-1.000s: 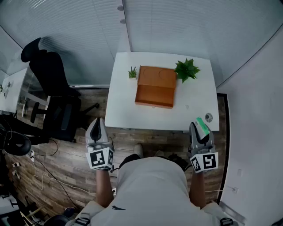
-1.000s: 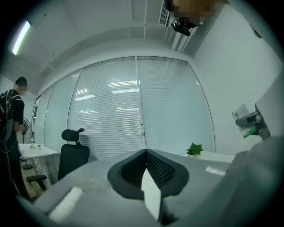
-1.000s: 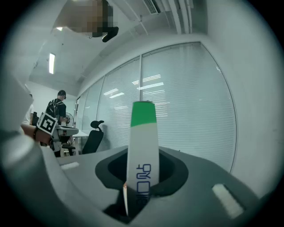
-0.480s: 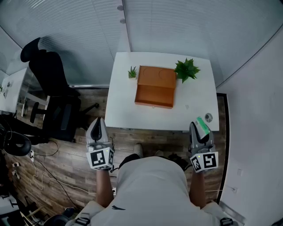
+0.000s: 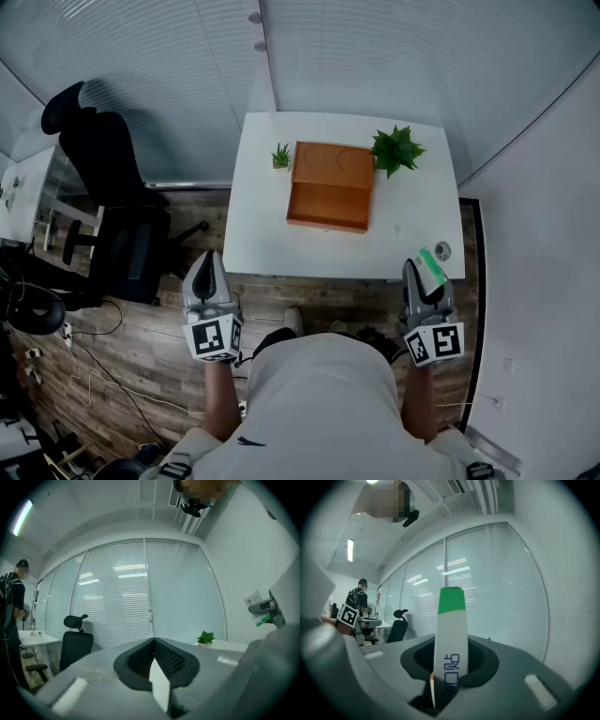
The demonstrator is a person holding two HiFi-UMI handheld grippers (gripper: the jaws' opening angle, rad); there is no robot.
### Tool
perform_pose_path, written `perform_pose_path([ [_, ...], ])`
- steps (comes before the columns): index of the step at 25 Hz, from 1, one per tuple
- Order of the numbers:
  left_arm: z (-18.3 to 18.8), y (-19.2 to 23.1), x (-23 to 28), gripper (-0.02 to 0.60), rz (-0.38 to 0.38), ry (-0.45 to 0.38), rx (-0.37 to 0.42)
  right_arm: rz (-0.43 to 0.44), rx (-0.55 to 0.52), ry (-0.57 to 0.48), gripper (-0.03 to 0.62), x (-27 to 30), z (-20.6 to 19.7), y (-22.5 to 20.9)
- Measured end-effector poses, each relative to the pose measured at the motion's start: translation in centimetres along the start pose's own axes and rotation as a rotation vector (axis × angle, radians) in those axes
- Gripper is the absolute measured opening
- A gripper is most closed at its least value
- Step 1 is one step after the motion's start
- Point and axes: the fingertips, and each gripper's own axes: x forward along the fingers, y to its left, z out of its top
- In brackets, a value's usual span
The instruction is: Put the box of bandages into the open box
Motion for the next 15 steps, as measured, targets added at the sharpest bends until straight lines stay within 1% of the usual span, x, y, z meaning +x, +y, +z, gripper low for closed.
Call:
perform_pose_path([
  [10, -0.3, 2.1, 2.9, 0.006, -0.038, -0.003, -0.011, -0.033, -0.002, 0.017, 0.093, 2.5, -0.1, 1.1],
  [15, -0.4, 3.7, 5.1, 0.006, -0.061, -0.002, -0.031, -0.057, 0.028, 0.011, 0.092, 4.6, 0.0, 1.6],
])
